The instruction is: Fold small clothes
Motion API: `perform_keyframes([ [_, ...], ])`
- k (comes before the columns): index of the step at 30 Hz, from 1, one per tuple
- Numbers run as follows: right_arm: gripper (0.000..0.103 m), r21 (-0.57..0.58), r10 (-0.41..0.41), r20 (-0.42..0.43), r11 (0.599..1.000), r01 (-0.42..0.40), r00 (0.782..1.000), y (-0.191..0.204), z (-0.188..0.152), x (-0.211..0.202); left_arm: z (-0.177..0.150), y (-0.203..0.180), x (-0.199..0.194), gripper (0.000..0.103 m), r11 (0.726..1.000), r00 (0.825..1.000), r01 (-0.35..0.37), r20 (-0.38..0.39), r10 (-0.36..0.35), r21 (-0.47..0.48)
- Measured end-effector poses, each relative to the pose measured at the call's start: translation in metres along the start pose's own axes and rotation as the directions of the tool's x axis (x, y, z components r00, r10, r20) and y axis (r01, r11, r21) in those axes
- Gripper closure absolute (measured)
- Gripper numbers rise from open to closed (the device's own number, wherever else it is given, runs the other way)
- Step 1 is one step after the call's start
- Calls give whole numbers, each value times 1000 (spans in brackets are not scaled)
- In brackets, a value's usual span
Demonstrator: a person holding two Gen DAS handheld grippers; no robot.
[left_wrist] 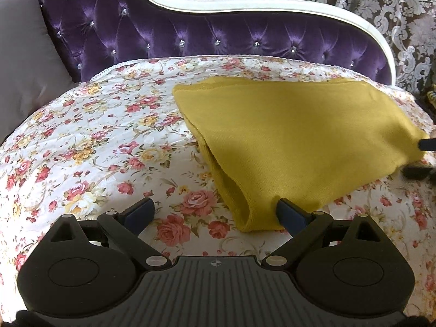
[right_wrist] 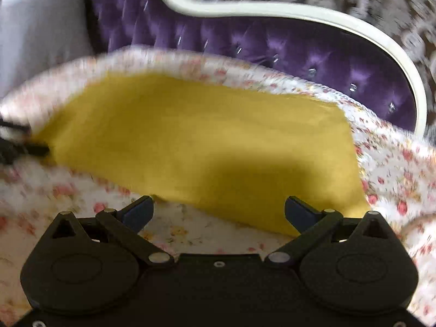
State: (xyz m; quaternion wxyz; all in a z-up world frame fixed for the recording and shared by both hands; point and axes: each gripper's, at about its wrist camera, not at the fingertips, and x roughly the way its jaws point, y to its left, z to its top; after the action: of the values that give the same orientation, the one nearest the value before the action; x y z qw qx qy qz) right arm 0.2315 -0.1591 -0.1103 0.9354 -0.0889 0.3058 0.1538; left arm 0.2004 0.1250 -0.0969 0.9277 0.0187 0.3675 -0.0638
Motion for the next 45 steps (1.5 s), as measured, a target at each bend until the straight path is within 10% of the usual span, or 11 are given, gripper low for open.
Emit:
perform_keyframes([
  [9,1,456,117,200,868,-198,973,-125,-10,-34,0,-1,1,6,1000,1000,-3,-3,3,0],
  [34,0,521,404,244,712,-471,881,-197,16,71,1,-1,2,6,1000,1000,-4,-10,4,-3],
  [40,3,541,353,164,748,-384,921,-192,21,65,1,-1,1,6,1000,1000,-5,-10,5,-4],
  [45,64,535,296,119,785,-313,948,-185,23,63,1,-2,1,6,1000,1000,-5,-8,5,-8],
])
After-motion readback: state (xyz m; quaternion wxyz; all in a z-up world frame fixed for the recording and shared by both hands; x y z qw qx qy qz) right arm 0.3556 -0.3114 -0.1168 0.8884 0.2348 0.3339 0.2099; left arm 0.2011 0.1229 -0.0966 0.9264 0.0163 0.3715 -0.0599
